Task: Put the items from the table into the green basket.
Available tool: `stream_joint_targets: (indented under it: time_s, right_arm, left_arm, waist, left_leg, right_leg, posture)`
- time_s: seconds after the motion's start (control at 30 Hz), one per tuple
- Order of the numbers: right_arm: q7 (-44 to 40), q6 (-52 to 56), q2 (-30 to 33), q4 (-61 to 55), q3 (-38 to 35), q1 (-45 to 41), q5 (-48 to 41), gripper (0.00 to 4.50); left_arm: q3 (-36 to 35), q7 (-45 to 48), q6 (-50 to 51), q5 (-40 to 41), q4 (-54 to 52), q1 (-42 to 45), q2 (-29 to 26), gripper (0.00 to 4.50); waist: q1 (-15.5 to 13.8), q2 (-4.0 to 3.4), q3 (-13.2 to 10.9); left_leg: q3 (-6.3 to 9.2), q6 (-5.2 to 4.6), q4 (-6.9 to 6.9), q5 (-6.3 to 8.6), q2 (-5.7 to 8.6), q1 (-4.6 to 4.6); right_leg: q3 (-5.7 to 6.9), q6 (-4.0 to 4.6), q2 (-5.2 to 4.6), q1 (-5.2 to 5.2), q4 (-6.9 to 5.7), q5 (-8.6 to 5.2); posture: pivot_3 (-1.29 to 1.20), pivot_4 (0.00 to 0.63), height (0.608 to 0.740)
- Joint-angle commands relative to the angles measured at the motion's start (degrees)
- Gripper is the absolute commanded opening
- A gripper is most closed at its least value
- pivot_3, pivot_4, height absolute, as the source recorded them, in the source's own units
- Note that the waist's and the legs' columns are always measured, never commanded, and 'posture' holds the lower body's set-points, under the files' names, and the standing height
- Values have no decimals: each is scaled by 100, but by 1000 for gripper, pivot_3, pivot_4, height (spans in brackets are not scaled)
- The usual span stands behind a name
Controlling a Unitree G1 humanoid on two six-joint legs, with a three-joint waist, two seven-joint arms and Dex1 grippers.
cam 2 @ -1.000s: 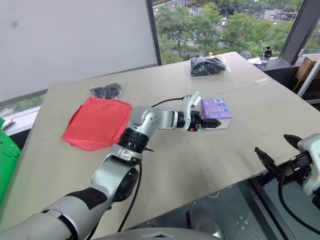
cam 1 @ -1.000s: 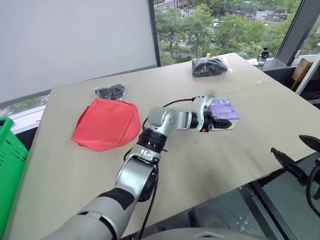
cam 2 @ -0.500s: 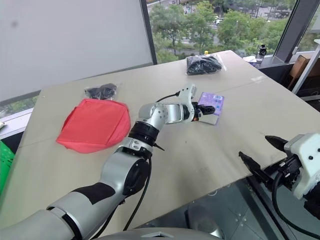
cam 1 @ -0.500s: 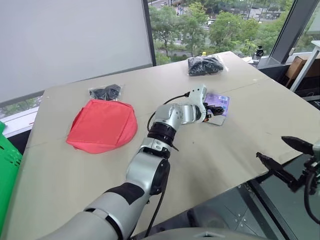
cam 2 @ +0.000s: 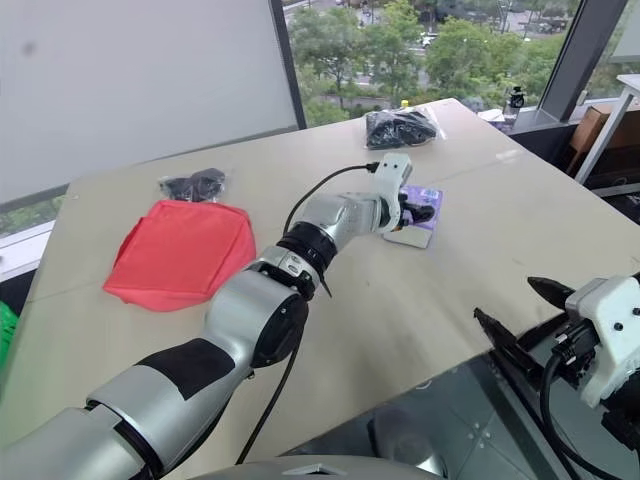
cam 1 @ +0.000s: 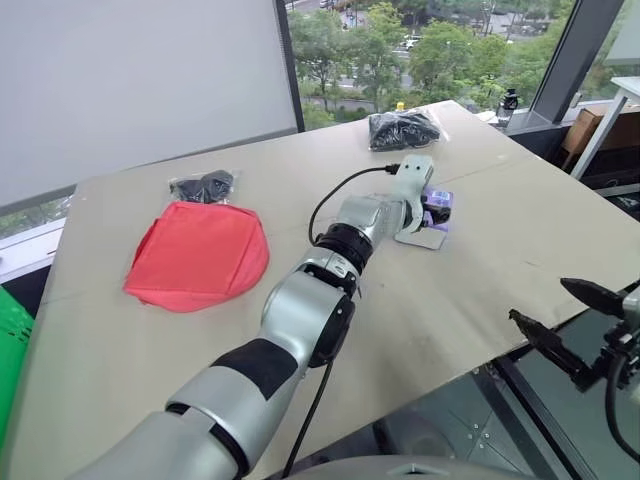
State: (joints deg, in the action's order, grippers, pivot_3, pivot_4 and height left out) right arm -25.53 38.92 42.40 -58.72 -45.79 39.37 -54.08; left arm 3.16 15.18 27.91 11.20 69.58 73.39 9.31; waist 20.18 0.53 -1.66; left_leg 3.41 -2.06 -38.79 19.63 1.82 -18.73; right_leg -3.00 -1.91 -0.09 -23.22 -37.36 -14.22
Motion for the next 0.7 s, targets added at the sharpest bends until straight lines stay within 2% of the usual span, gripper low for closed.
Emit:
stream_joint_targets:
  time_s: [0.03,0.17,0.23,0.33,0.43,0.5,0.53,0.7]
  right_arm:
    - [163,-315,70,-128,10,91,136,4500]
    - [899,98,155,109,493,-469,806,4500]
    - [1342,542,151,646,907,-1224,354,4500]
    - [1841,1293,183,1728,1354,-2650,-488,4500]
    - [1980,1892,343,2898,1630,-4040,-1067,4500]
    - [2013,2187,440,3717,1838,-4952,-1058,4500]
    - [1967,2269,533,4083,1993,-5317,-887,4500]
    - [1289,2359,795,5876,2847,-7008,11,4500]
  left_arm:
    - [-70,167,-538,-208,146,367,178,3919]
    - [-554,914,-565,182,-170,382,108,3919]
    - [-617,1438,-305,339,-775,126,-100,3919]
    - [-386,1991,582,564,-2873,-882,-594,3919]
    - [-74,2402,826,685,-5143,-2135,-1194,3919]
    - [55,2668,1121,779,-6144,-2708,-1776,3919]
    - [38,2691,1229,800,-6451,-2909,-2001,3919]
    - [-159,2647,984,694,-6983,-3522,-2799,3919]
  waist:
    - [71,2,-1]
    - [254,10,-7]
    - [380,16,-14]
    - [546,6,-22]
    - [599,-16,-25]
    - [388,-29,-40]
    - [301,-13,-54]
    - [-580,-22,-59]
  left_leg:
    - [0,0,0,0,0,0]
    - [0,-5,0,3,-1,-6]
    - [-5,-9,0,5,1,-7]
    - [-16,-11,3,5,2,0]
    - [-22,-12,10,4,0,19]
    - [-9,-11,11,3,4,48]
    - [-3,-5,10,0,2,52]
    - [0,14,11,-13,-5,65]
  right_leg:
    - [0,-1,-2,0,1,0]
    - [1,-12,-32,0,14,4]
    - [-1,-20,-40,0,22,9]
    - [-12,-28,-46,3,27,17]
    - [-30,-24,-42,4,0,18]
    - [-82,-3,-10,4,-43,30]
    - [-80,-17,-2,4,-49,22]
    - [-82,4,28,6,-52,35]
  posture:
    - [-502,1,740]
    - [-517,0,740]
    - [-487,0,740]
    - [-402,0,740]
    - [-304,0,740]
    - [-250,0,740]
    - [-209,0,740]
    - [-57,0,740]
